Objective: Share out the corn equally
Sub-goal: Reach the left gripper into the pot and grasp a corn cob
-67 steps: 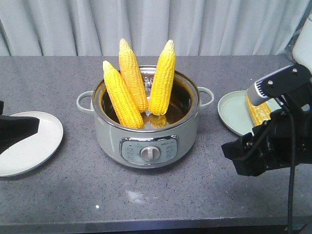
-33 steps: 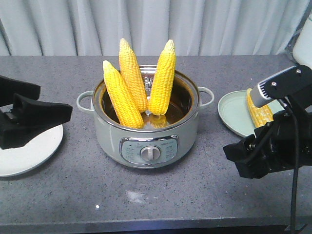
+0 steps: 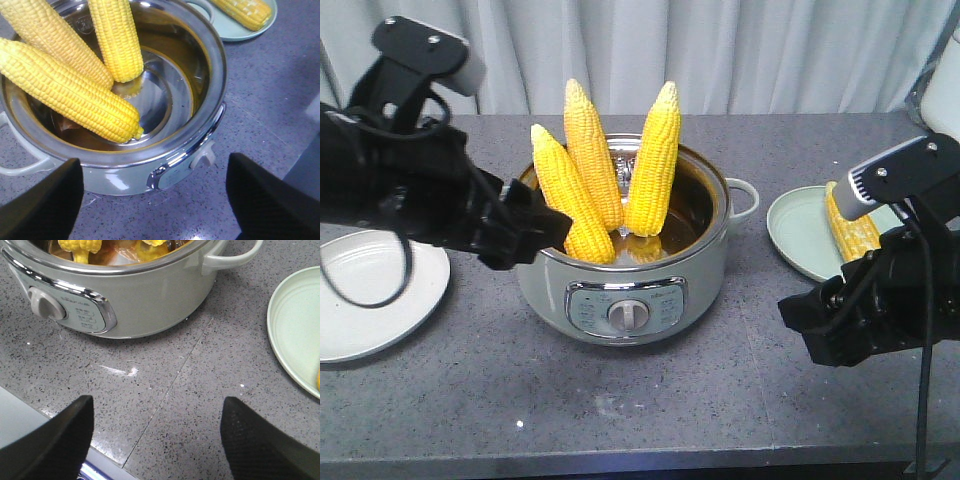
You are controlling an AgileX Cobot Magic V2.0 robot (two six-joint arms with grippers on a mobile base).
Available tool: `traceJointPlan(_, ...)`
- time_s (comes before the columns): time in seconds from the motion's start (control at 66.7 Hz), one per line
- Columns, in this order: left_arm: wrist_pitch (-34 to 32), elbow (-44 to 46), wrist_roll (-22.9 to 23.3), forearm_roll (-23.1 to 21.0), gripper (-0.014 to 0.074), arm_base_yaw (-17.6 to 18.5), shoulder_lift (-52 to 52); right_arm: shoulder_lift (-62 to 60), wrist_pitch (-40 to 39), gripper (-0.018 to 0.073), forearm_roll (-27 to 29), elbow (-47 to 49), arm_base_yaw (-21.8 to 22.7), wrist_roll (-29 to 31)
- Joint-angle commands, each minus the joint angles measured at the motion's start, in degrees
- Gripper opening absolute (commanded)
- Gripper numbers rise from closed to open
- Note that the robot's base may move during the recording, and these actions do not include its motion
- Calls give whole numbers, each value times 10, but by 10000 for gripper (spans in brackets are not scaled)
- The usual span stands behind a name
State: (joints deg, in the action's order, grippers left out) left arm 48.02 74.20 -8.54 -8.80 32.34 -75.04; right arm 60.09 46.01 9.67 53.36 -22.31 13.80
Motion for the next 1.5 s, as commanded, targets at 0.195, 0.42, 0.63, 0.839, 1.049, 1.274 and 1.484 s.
traceJointPlan(0.195, 86, 152, 303, 249, 551, 85, -118, -9, -27, 507, 3, 14, 0, 5)
traceJointPlan(0.42, 179, 248, 395, 301, 539, 89, -201, -9, -27, 507, 3, 14, 0, 5)
traceJointPlan(0.63, 238, 333, 416, 323, 489, 87, -270, -9, -27, 507, 3, 14, 0, 5)
traceJointPlan(0.839, 238, 379, 418, 337, 488, 86, -302, -9, -27, 507, 3, 14, 0, 5)
traceJointPlan(1.049, 237, 379, 422, 321, 488, 62, -308, -9, -26, 507, 3, 14, 0, 5)
traceJointPlan(1.274, 237, 379, 422, 312, 488, 47, -313, -9, -26, 507, 3, 14, 0, 5)
traceJointPlan(1.484, 231, 379, 422, 307, 488, 47, -328, -9, -26, 507, 3, 14, 0, 5)
